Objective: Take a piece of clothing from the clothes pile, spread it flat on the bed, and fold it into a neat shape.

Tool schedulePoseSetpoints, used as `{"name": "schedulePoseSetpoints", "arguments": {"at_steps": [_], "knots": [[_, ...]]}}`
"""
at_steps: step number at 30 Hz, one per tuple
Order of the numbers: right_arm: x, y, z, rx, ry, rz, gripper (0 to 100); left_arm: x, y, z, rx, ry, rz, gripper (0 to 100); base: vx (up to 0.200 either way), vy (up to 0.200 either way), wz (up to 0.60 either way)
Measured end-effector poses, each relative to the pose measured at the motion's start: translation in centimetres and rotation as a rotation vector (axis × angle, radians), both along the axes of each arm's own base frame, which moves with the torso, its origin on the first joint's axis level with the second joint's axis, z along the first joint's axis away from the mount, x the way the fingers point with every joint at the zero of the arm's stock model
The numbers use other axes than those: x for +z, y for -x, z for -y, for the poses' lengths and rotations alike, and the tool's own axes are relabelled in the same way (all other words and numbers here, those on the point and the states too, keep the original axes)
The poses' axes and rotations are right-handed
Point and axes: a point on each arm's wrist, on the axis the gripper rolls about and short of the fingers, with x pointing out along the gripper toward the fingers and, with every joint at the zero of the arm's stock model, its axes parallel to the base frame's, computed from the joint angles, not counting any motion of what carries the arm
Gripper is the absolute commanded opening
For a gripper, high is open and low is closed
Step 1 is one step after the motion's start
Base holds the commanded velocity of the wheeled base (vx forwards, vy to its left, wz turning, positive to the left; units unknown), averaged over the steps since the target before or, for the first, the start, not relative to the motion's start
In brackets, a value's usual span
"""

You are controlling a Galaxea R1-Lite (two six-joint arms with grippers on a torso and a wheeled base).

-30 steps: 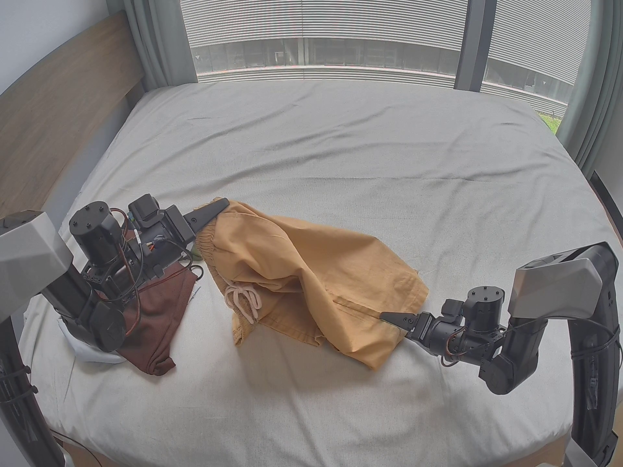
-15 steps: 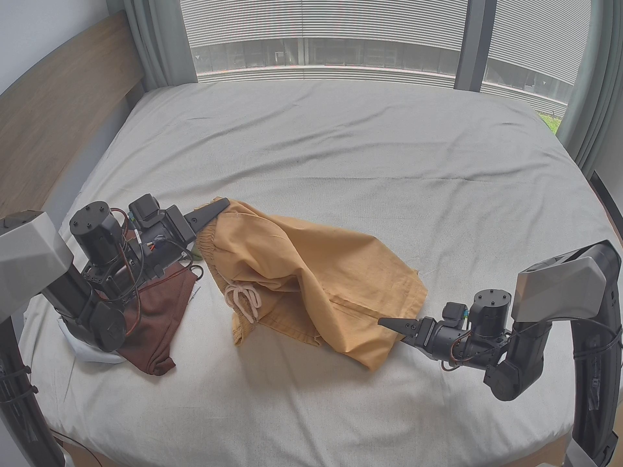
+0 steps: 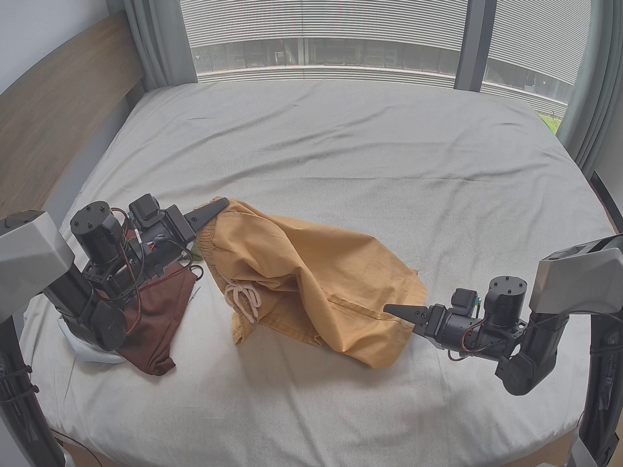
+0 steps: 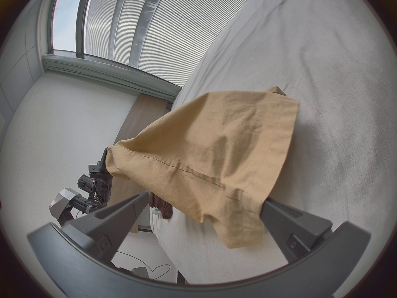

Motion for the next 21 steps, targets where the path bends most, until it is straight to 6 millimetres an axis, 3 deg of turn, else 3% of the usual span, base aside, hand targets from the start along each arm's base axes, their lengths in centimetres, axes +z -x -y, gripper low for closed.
{"name": "schedulePoseSetpoints", "arguments": {"at_steps": [9, 21], "knots": [[-0.4, -1.6, -1.2, 0.016, -0.013, 0.042, 100, 0.0, 0.0, 0.0, 0.000, 0.000, -0.003, 0, 0.000, 0.000, 0.00], [-1.4, -2.3, -1.9, 0.025, -0.012, 0.043, 100, -0.3, 0.0, 0.1, -0.003, -0.002, -0.011, 0, 0.000, 0.000, 0.00]]}}
